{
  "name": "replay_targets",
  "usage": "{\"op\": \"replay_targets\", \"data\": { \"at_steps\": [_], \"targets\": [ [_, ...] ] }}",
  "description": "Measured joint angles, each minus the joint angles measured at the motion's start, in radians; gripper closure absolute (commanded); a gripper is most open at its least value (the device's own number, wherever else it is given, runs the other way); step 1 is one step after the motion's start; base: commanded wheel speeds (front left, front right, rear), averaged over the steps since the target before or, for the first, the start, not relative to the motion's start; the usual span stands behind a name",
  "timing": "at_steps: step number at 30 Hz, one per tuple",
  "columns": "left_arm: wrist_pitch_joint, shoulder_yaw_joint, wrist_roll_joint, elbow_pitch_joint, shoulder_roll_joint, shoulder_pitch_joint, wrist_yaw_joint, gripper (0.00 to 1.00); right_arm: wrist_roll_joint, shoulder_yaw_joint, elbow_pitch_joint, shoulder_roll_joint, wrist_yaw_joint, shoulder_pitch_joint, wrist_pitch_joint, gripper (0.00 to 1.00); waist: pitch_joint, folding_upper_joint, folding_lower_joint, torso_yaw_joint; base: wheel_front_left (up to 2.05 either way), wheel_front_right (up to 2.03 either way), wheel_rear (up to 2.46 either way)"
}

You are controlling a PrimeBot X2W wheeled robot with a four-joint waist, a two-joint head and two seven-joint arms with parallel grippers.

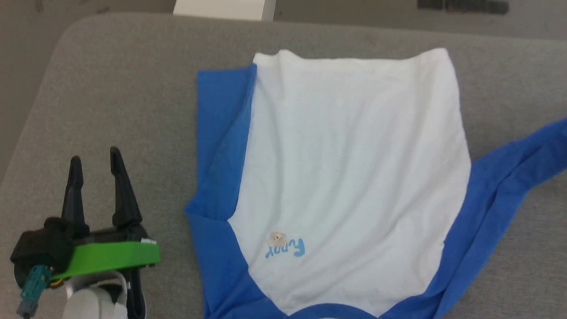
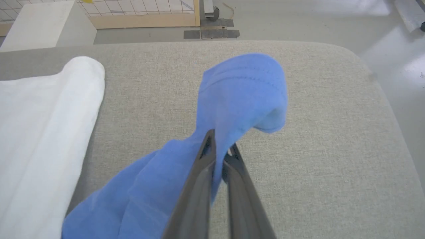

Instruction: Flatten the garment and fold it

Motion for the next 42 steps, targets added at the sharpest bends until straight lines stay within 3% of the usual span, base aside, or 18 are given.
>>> {"op": "replay_targets", "data": {
  "at_steps": [5, 12, 17, 20, 29, 38, 39, 42],
  "targets": [
    [0.0, 0.019, -0.006, -0.008, 0.0, 0.053, 0.0, 0.0, 0.001, -0.113, -0.053, -0.012, 0.0, 0.134, 0.036, 1.0, -0.075, 0.0, 0.0, -0.022, 0.0, 0.0, 0.0],
    [0.0, 0.028, -0.006, -0.021, 0.0, 0.08, 0.0, 0.0, -0.09, -0.249, -0.1, -0.008, 0.0, 0.221, 0.081, 1.0, -0.14, 0.0, 0.0, -0.063, 0.0, 0.0, 0.0],
    [0.0, 0.03, -0.006, -0.02, 0.0, 0.081, -0.003, 0.0, -0.15, -0.286, -0.149, 0.005, 0.0, 0.239, 0.107, 1.0, -0.162, 0.0, -0.0001, -0.068, 0.0, 0.0, 0.0],
    [0.0, 0.037, -0.006, -0.02, 0.0, 0.089, -0.003, 0.0, -0.159, -0.254, -0.195, 0.019, 0.0, 0.252, 0.11, 1.0, -0.176, 0.0, 0.0, -0.069, 0.0, 0.0, 0.0],
    [0.0, 0.054, -0.006, -0.024, -0.001, 0.122, -0.003, 0.0, -0.016, 0.022, -0.356, 0.004, 0.0, 0.279, 0.122, 1.0, -0.221, 0.0, -0.0001, -0.068, 0.0, 0.0, 0.0],
    [0.0, 0.064, -0.006, -0.033, -0.001, 0.133, -0.003, 0.0, 0.156, 0.375, -0.519, 0.038, 0.0, 0.3, 0.154, 1.0, -0.226, 0.0, -0.0001, -0.064, 0.0, 0.0, 0.0],
    [0.0, 0.057, -0.006, -0.033, -0.001, 0.133, -0.003, 0.0, 0.187, 0.478, -0.534, 0.057, 0.0, 0.293, 0.152, 1.0, -0.222, 0.0, 0.0, -0.054, 0.0, 0.0, 0.0],
    [0.0, 0.049, -0.006, -0.03, -0.001, 0.133, -0.004, 0.0, 0.218, 0.594, -0.534, 0.067, 0.0, 0.279, 0.151, 1.0, -0.219, 0.0, 0.0, -0.038, 0.0, 0.0, 0.0]
  ]
}}
